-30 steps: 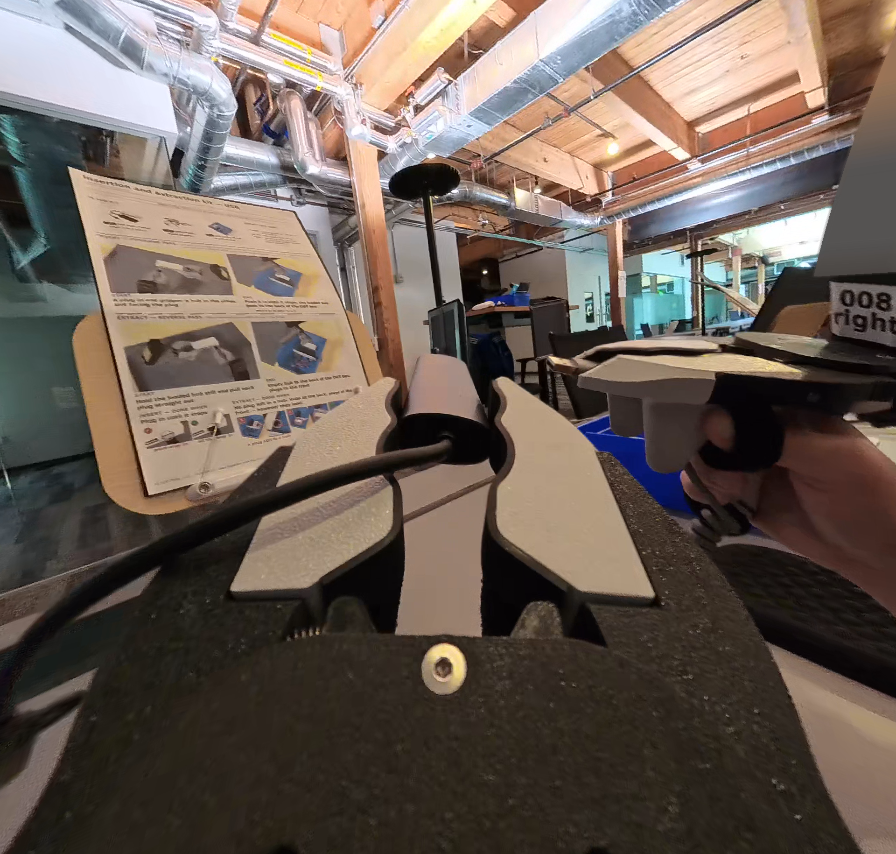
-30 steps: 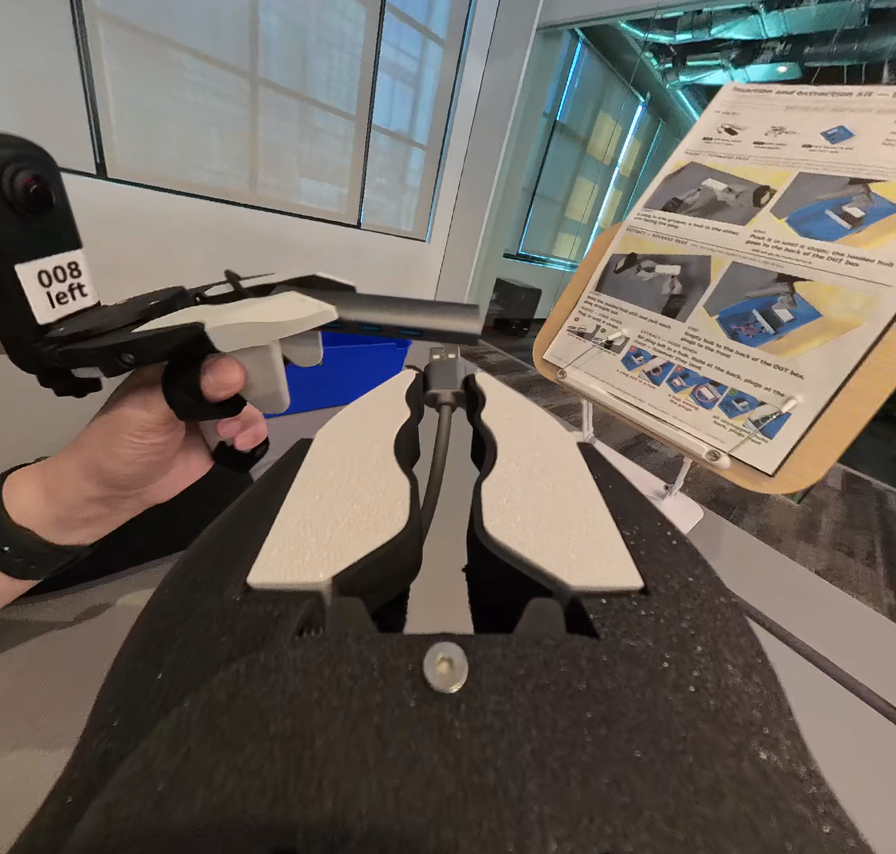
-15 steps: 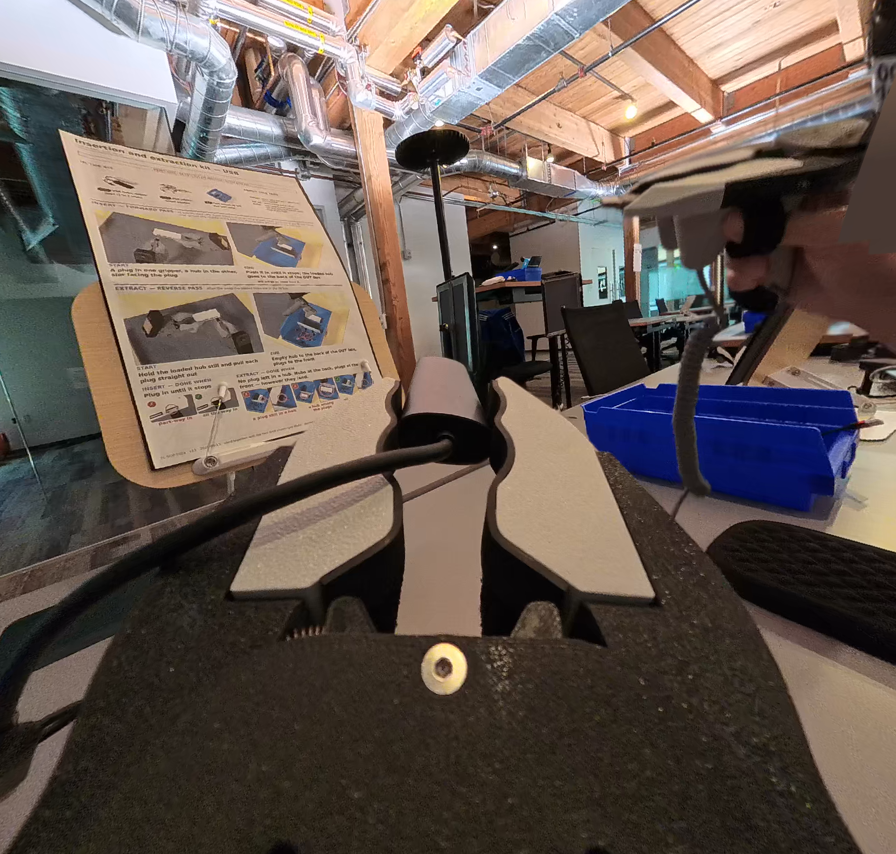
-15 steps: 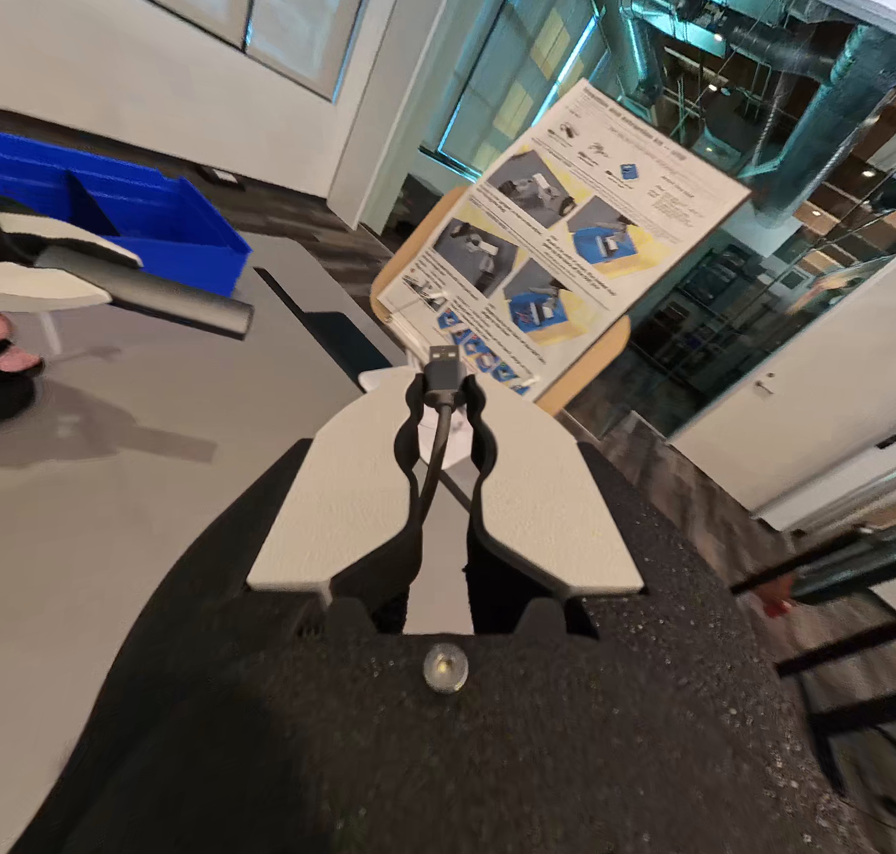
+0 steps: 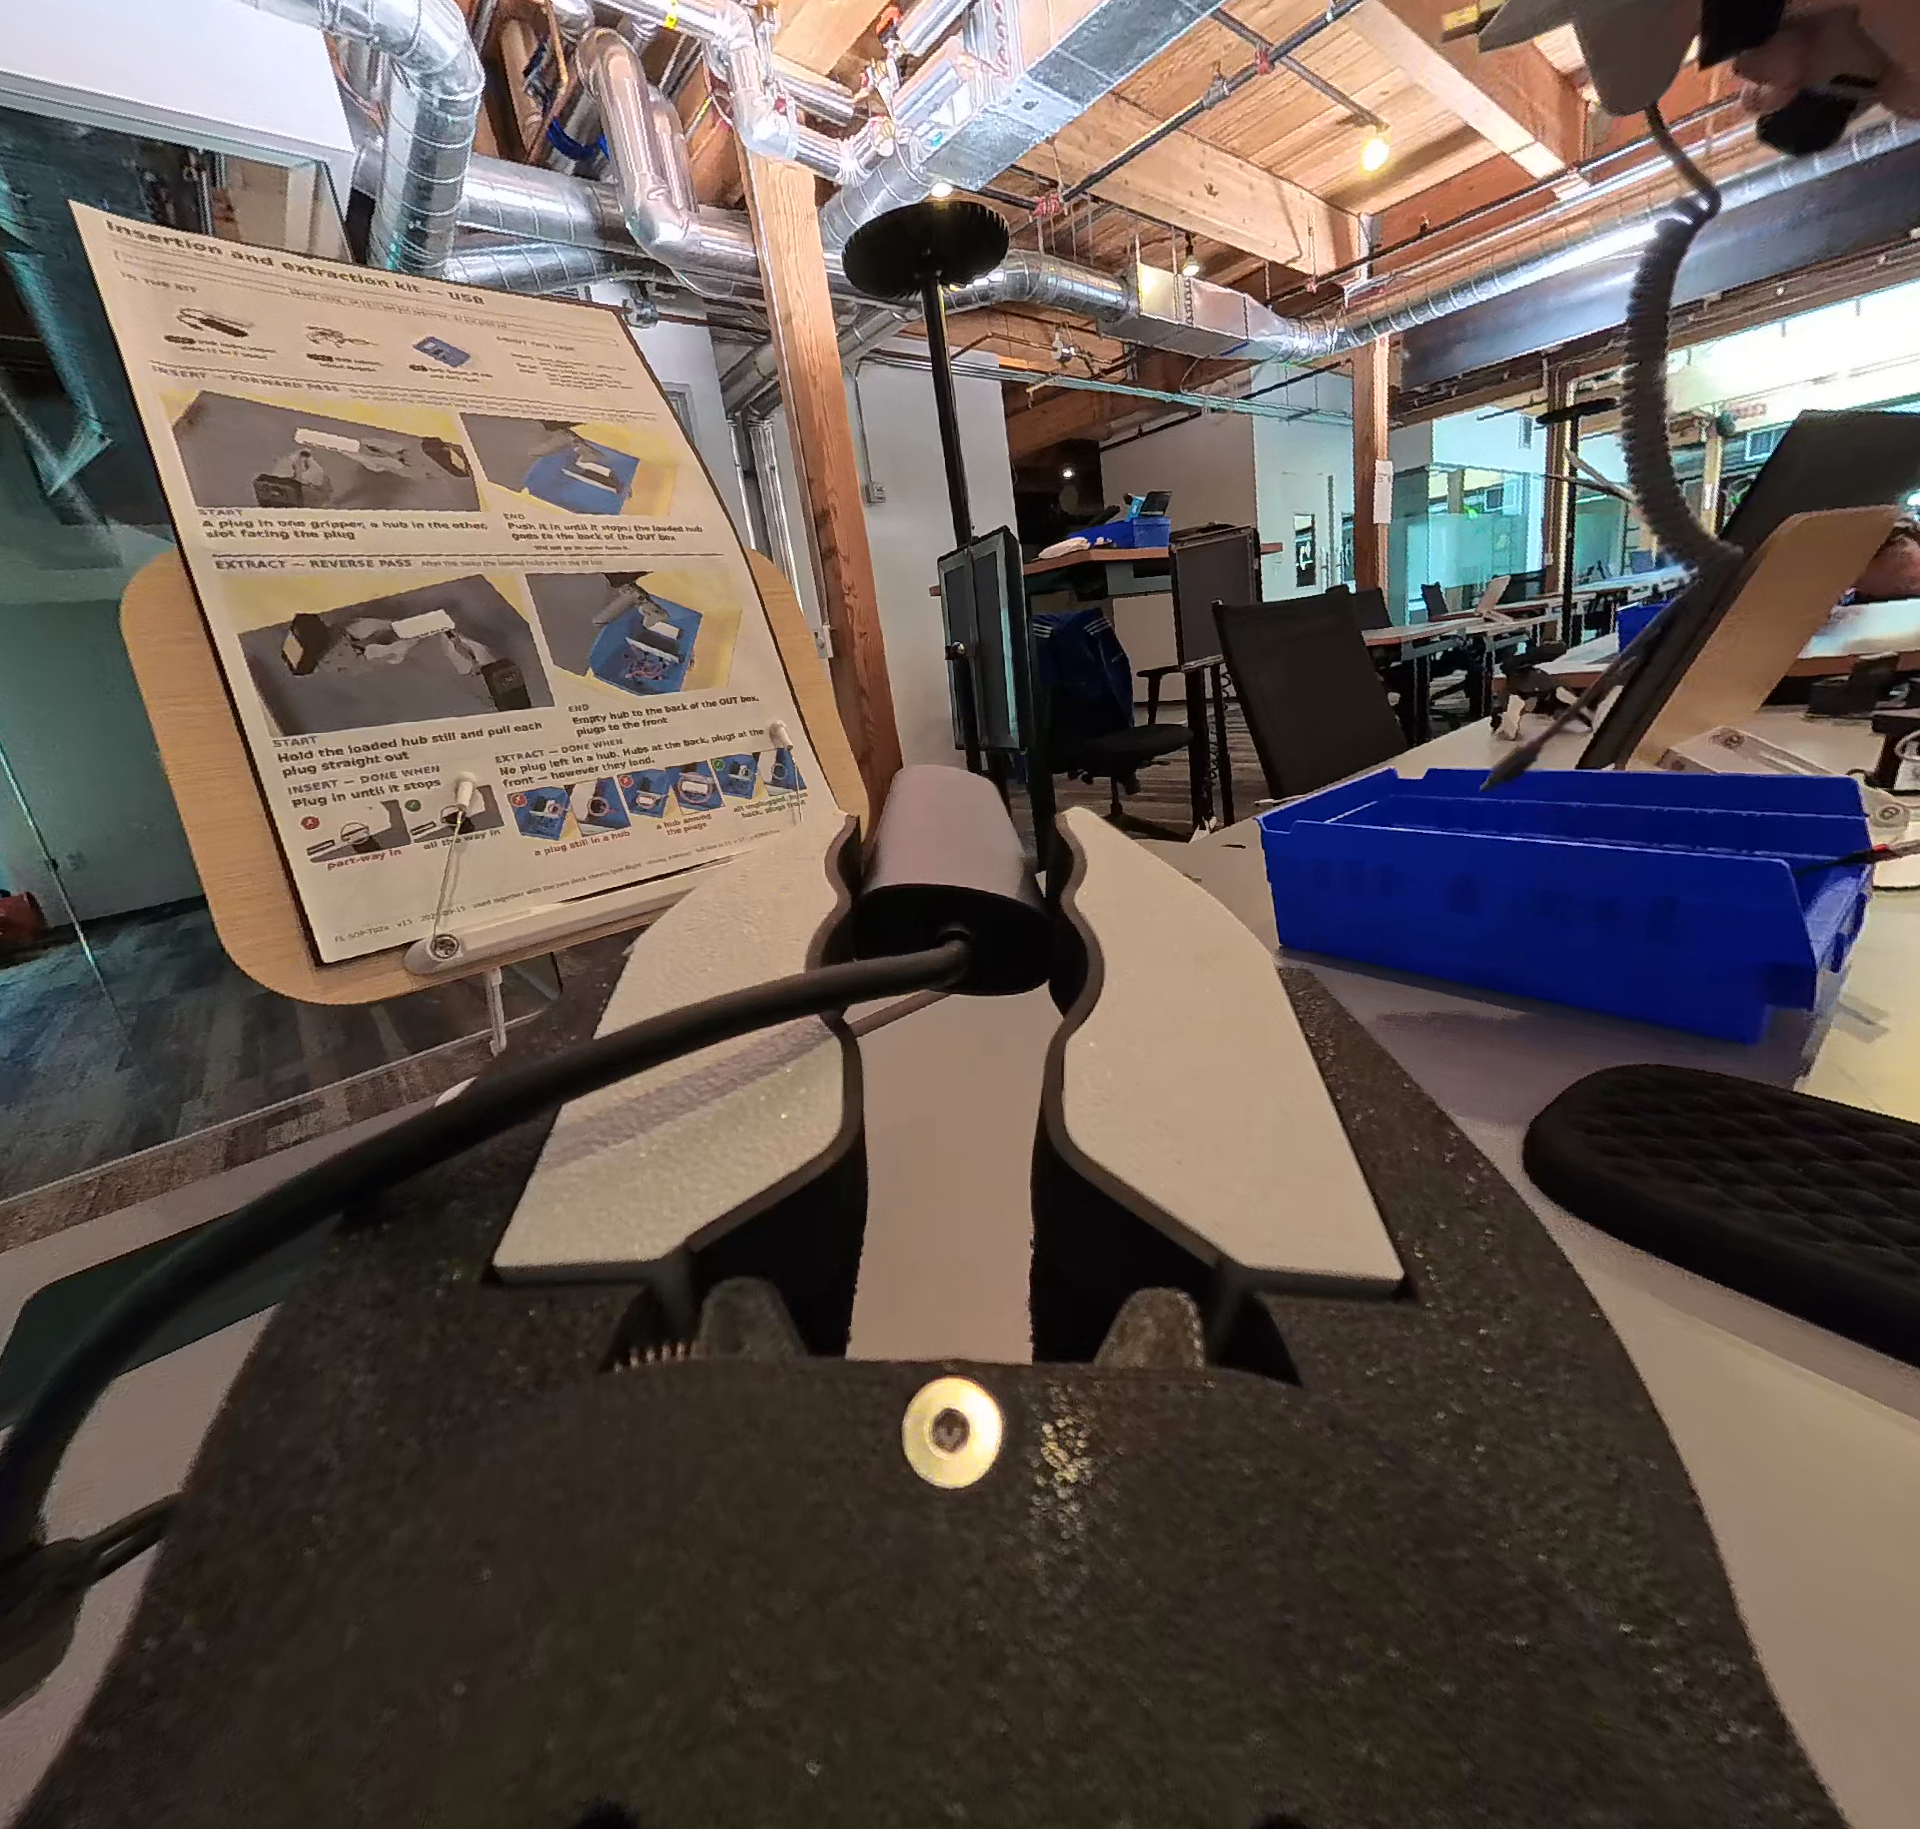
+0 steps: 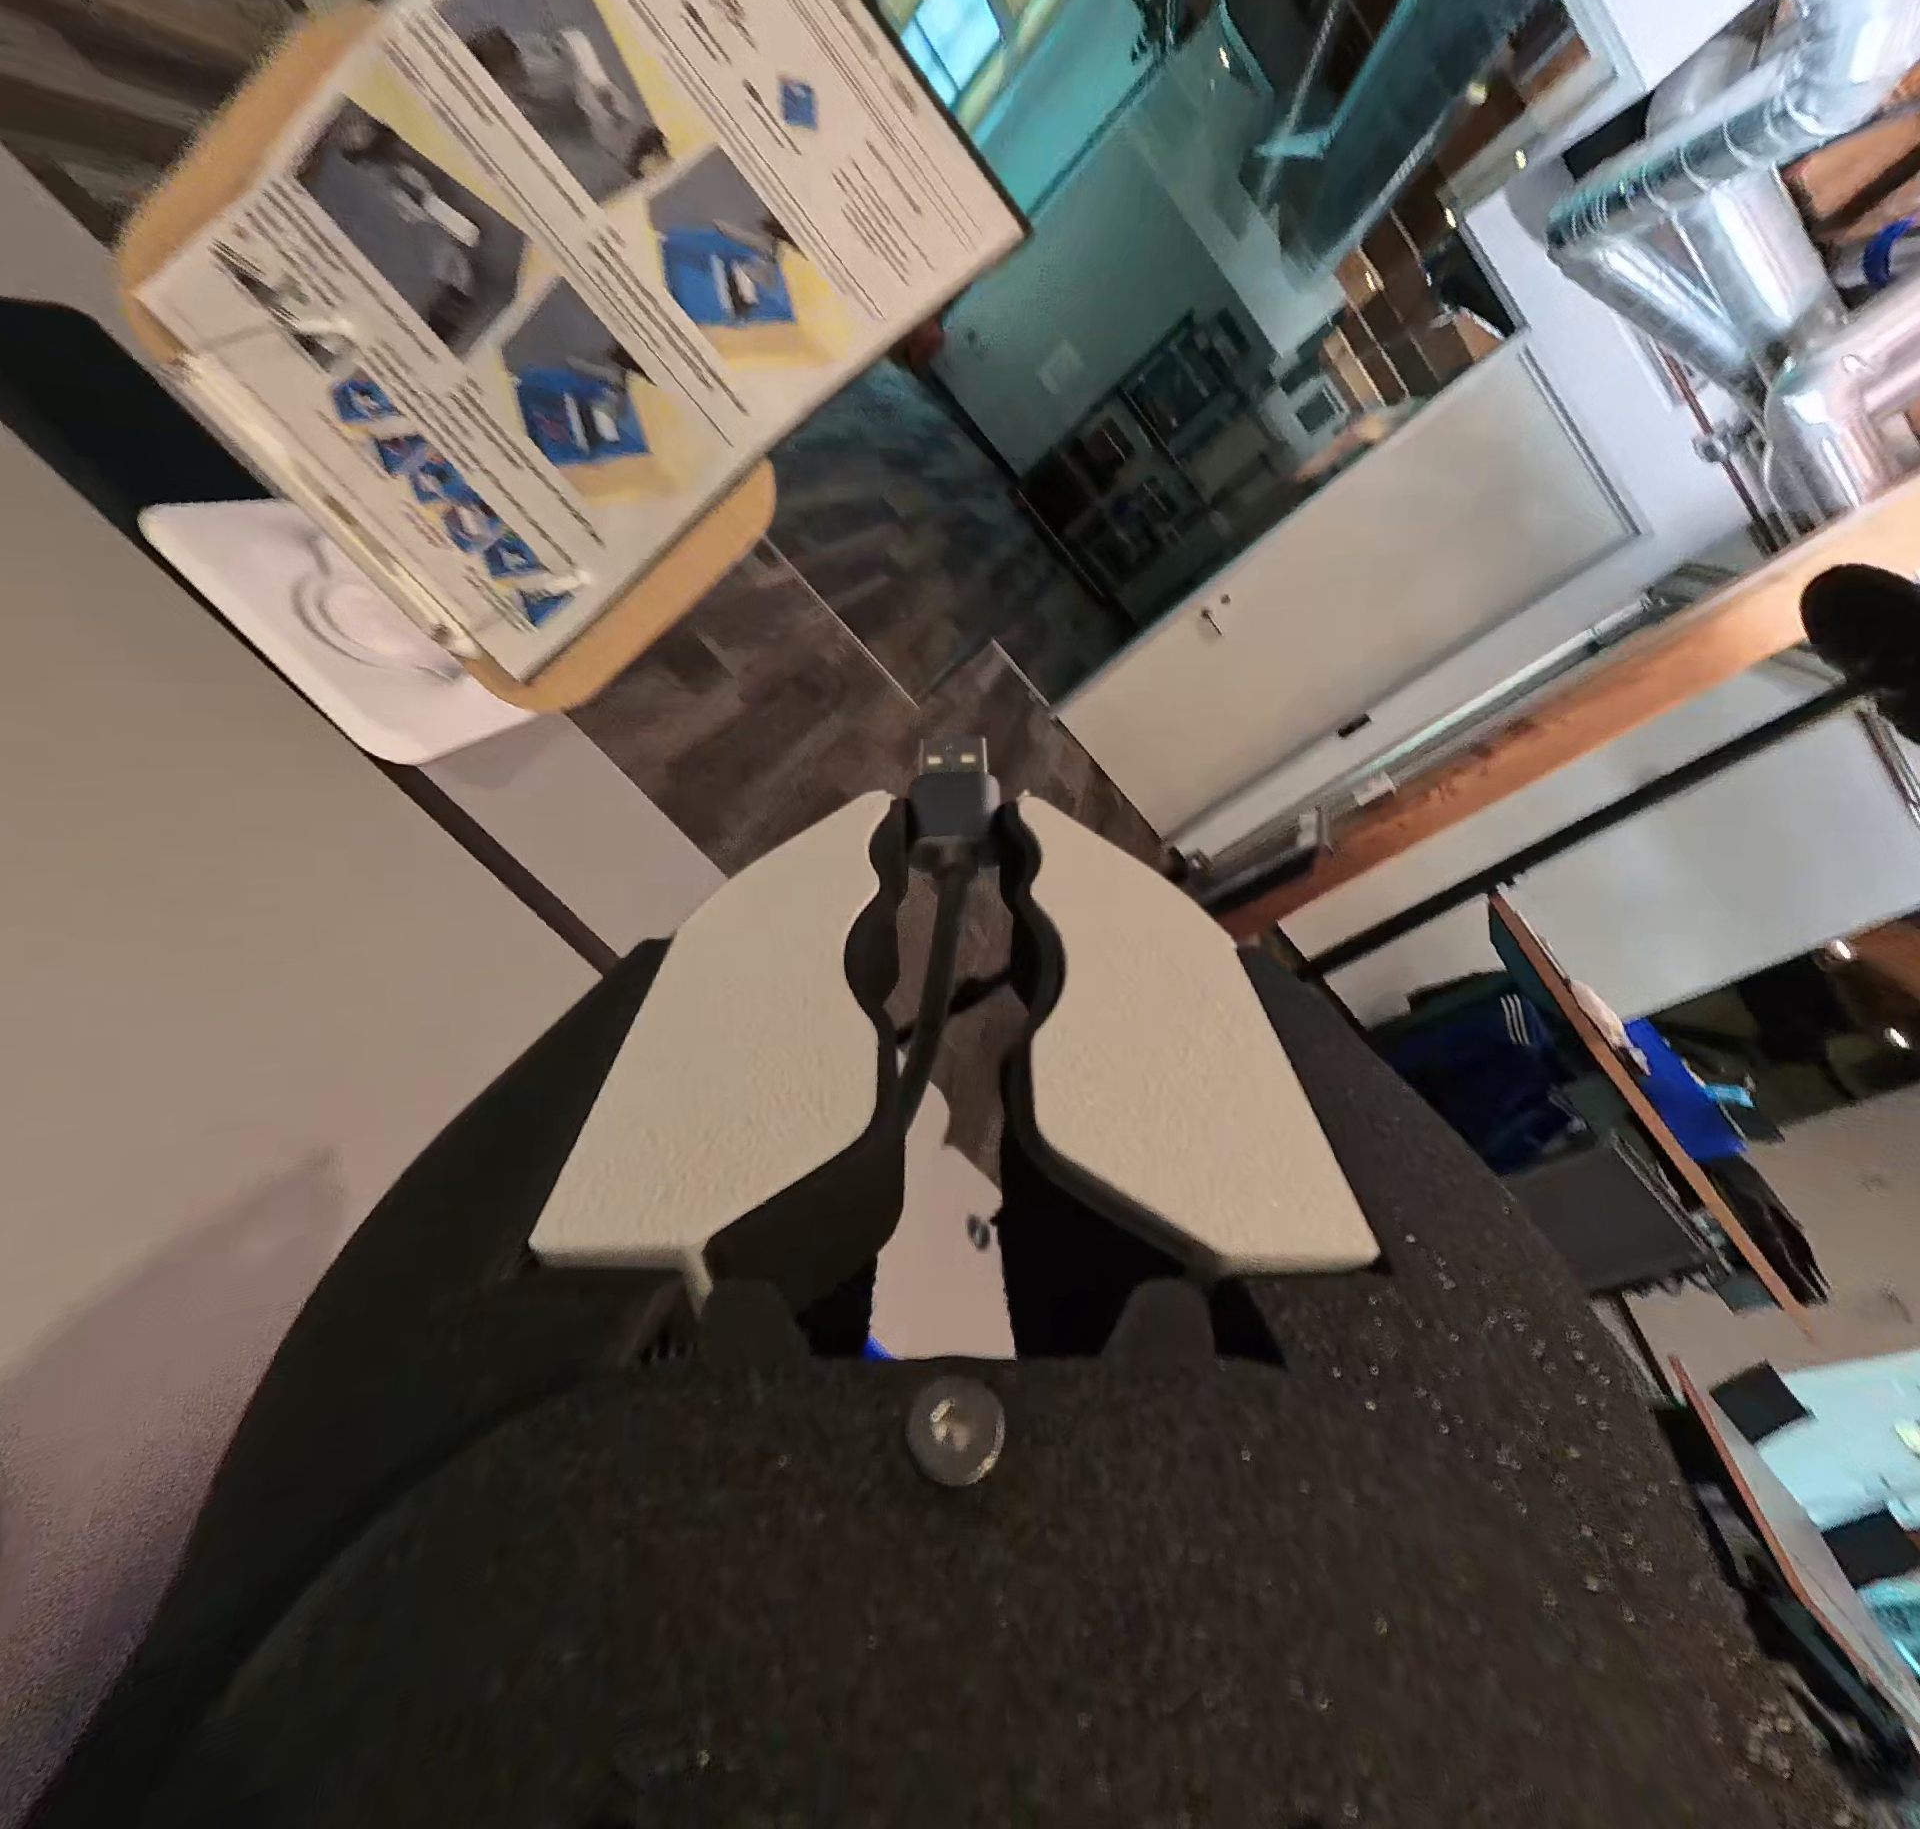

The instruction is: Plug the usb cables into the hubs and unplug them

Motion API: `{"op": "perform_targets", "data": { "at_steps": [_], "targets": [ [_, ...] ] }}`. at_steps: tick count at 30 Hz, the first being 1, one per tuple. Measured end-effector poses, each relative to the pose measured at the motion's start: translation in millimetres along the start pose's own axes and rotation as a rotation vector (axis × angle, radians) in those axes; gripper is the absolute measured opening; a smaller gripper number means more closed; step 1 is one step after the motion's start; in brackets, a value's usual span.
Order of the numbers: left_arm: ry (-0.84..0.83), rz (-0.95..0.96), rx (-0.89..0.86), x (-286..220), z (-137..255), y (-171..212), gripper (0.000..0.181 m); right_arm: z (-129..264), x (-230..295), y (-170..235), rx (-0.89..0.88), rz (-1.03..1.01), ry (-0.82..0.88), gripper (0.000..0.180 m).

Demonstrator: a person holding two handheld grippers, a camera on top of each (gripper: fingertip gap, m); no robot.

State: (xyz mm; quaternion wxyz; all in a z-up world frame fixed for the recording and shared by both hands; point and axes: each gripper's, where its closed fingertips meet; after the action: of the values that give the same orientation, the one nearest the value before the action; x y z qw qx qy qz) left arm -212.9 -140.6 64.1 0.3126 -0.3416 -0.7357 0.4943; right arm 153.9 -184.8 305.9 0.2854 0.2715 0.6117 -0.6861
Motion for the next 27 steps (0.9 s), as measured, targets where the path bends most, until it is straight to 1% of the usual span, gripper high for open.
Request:
{"op": "perform_targets", "data": {
  "at_steps": [4,9,13,18,20,24,27],
  "targets": [
    [-0.006,-0.005,0.003,0.7,0.3,0.8,0.033,-12.7,-31.0,48.8,0.113,-0.054,0.001,0.017],
    [-0.010,-0.010,0.012,1.0,-0.7,3.5,0.033,-29.9,-28.6,116.4,0.206,-0.133,-0.030,0.017],
    [-0.006,-0.004,0.017,0.7,-1.4,5.3,0.033,-43.6,-2.2,178.6,0.274,-0.235,-0.077,0.017],
    [0.001,-0.002,0.018,-0.9,-2.2,5.9,0.033,-57.5,51.1,269.5,0.395,-0.420,-0.174,0.017],
    [0.004,-0.004,0.019,-1.9,-2.4,5.9,0.033,-59.5,74.1,299.5,0.427,-0.489,-0.217,0.017],
    [0.011,0.001,0.022,-2.6,-2.7,6.4,0.033,-58.0,113.3,338.2,0.465,-0.612,-0.303,0.017],
    [0.014,0.005,0.018,-3.1,-2.3,5.0,0.033,-54.4,125.8,356.1,0.498,-0.658,-0.320,0.017]
  ]
}}
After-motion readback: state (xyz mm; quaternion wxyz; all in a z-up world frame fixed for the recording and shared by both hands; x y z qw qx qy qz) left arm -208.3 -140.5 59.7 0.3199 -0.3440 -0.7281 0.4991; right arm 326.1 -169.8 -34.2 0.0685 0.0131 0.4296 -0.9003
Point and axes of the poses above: each gripper's, where its closed fingertips meet, z back along the fingers, y out of its underside, x = y × z across the jaws, and after that the axes turned 1 degree about z, right-handed
